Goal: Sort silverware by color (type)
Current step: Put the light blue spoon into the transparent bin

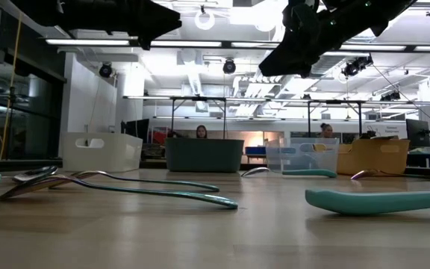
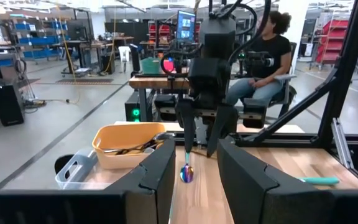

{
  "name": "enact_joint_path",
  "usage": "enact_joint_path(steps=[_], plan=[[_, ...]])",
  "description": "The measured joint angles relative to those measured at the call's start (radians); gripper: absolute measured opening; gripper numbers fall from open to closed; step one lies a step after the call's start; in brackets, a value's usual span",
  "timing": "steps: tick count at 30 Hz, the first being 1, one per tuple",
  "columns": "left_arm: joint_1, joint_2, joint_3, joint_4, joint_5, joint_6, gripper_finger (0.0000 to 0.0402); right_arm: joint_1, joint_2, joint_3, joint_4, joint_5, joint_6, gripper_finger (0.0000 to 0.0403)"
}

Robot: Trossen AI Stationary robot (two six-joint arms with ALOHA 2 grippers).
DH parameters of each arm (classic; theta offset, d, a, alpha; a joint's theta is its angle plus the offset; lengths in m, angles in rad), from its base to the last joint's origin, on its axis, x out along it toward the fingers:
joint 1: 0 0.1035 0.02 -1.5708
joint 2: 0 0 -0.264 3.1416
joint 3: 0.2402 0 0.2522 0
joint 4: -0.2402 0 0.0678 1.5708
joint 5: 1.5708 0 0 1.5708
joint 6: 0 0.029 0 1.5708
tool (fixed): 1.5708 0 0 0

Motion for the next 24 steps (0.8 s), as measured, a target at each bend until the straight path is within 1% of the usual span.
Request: enact_joint_path(steps=[9, 12, 16, 20, 22, 24], plan=[[0.000, 0.001, 0.000, 0.015, 0.000, 0.001, 0.0113, 0.000, 0.000, 0.000, -0.001, 0.000, -0.042, 0.0136], [0.000, 0.001, 0.000, 0.029, -0.001, 0.035, 0.0113, 0.000, 0.000, 0.000, 0.007, -0.003, -0.068, 0.0136], [0.000, 0.001, 0.000, 0.042, -0.030, 0.087, 0.0113, 0.000, 0.000, 0.011, 0.012, -0.012, -0.025, 0.0136], [0.000, 0.001, 0.000, 0.035, -0.057, 0.059, 0.0113, 0.000, 0.000, 0.019, 0.014, -0.013, 0.075, 0.0136], [0.000, 0.001, 0.000, 0.029, -0.059, 0.040, 0.0113, 0.000, 0.000, 0.020, 0.014, -0.013, 0.068, 0.0136], [0.000, 0.001, 0.000, 0.029, -0.062, 0.023, 0.0113, 0.000, 0.000, 0.020, 0.014, -0.013, 0.027, 0.0136]])
